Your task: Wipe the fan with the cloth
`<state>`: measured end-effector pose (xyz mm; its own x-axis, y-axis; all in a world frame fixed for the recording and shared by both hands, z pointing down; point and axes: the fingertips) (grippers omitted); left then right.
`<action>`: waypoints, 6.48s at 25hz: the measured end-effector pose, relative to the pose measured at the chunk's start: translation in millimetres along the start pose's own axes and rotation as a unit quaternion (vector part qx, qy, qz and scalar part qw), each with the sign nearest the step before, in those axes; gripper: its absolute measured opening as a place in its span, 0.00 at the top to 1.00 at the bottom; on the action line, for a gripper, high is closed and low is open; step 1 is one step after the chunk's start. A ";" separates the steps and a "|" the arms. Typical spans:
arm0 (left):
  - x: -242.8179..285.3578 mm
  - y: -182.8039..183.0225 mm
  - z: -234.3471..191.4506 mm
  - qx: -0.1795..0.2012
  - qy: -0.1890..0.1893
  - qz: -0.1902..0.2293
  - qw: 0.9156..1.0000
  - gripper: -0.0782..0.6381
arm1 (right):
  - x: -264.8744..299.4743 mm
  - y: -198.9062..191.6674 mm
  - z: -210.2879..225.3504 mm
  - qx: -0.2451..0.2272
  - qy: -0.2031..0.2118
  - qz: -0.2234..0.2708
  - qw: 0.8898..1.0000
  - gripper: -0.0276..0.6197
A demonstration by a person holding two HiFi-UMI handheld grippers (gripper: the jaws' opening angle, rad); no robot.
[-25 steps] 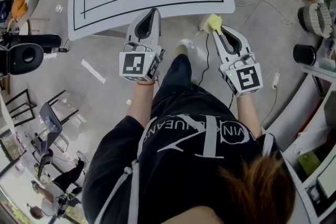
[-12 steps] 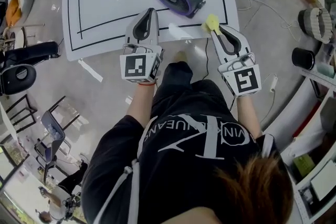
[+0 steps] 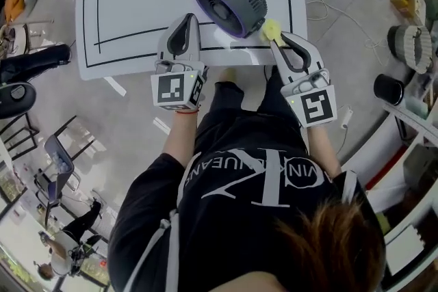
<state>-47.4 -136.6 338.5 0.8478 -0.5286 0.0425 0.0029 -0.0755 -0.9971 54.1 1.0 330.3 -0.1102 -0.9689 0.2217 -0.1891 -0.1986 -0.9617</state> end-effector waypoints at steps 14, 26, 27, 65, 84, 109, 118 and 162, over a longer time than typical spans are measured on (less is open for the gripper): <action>6.9 -7.5 -11.3 -0.015 0.237 -0.021 0.971 0.88 | 46.6 -2.0 55.1 -0.034 0.225 0.019 0.974 0.88; -19.1 -17.7 -4.3 -0.037 0.355 -0.029 0.934 0.88 | 78.5 6.8 55.4 -0.037 0.351 0.064 0.933 0.88; -22.8 -17.0 -4.0 -0.036 0.361 -0.030 0.931 0.88 | 80.1 9.0 53.4 -0.037 0.356 0.069 0.931 0.88; -40.8 -32.9 12.2 -0.031 0.399 -0.063 0.914 0.88 | 148.9 -33.0 27.5 -0.038 0.439 -0.005 0.898 0.89; -35.3 -11.5 16.3 -0.018 0.390 -0.051 0.919 0.88 | 92.7 -31.5 33.9 0.049 0.431 -0.046 0.900 0.89; -24.8 19.5 -5.7 0.048 0.359 -0.036 0.931 0.88 | 120.5 69.2 64.7 0.005 0.361 0.068 0.930 0.89; 11.4 17.7 -48.9 0.060 0.314 -0.052 0.946 0.88 | 170.3 91.0 48.0 0.004 0.372 0.046 0.927 0.89; -10.3 38.7 -31.1 0.032 0.346 -0.006 0.938 0.88 | 86.7 76.5 19.7 -0.240 0.472 -0.023 0.848 0.90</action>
<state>-72.6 -160.4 301.4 0.3007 -0.9516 0.0629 0.0609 -0.0467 -0.9971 49.3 -101.2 272.7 -0.7807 -0.3677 0.5053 -0.5647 0.0687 -0.8224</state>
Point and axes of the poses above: the fingertips, and each gripper's own axes: x forward along the fingers, z to its right, y out of its top, and after that the axes turned 4 degrees about z, right-handed
